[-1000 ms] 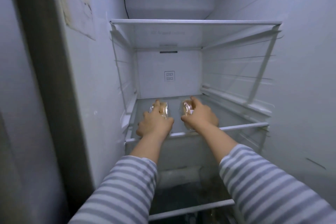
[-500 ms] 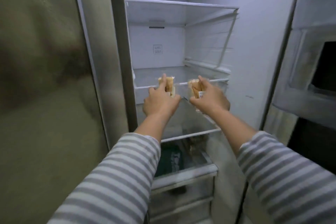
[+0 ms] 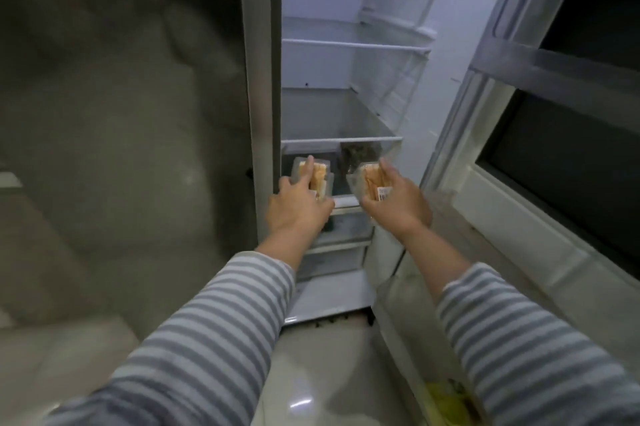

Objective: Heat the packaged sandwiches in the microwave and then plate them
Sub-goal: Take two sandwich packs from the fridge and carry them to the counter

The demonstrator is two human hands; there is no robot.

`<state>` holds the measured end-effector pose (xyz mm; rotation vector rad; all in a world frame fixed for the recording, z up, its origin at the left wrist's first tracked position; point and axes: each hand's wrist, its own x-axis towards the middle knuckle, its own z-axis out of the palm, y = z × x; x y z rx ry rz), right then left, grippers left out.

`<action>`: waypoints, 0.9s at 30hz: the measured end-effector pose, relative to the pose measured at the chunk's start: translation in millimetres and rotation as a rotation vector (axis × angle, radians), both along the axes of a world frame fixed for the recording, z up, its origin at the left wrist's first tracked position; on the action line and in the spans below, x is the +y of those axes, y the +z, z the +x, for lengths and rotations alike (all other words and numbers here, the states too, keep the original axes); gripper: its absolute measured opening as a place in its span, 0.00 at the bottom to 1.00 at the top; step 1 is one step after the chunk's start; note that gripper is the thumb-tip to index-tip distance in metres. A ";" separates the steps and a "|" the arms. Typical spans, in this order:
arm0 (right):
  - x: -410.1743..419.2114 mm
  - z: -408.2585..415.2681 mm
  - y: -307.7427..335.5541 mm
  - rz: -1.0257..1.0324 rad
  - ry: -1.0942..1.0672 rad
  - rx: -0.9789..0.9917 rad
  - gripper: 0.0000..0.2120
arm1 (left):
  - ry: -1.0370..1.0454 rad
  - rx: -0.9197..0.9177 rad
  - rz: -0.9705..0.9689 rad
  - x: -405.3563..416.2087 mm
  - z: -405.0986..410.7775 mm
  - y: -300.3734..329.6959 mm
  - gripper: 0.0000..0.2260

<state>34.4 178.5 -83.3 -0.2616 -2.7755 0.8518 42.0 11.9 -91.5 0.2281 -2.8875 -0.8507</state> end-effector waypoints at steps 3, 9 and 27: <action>-12.1 30.2 -17.9 0.040 0.086 -0.047 0.36 | 0.072 -0.057 -0.001 -10.2 47.9 -15.6 0.33; -47.0 84.9 -27.6 0.072 0.286 -0.068 0.36 | 0.322 -0.087 0.045 -33.3 132.0 -25.0 0.34; -296.6 214.9 -14.2 0.067 0.874 -0.019 0.36 | 0.900 0.067 -0.011 -243.9 332.9 -12.0 0.32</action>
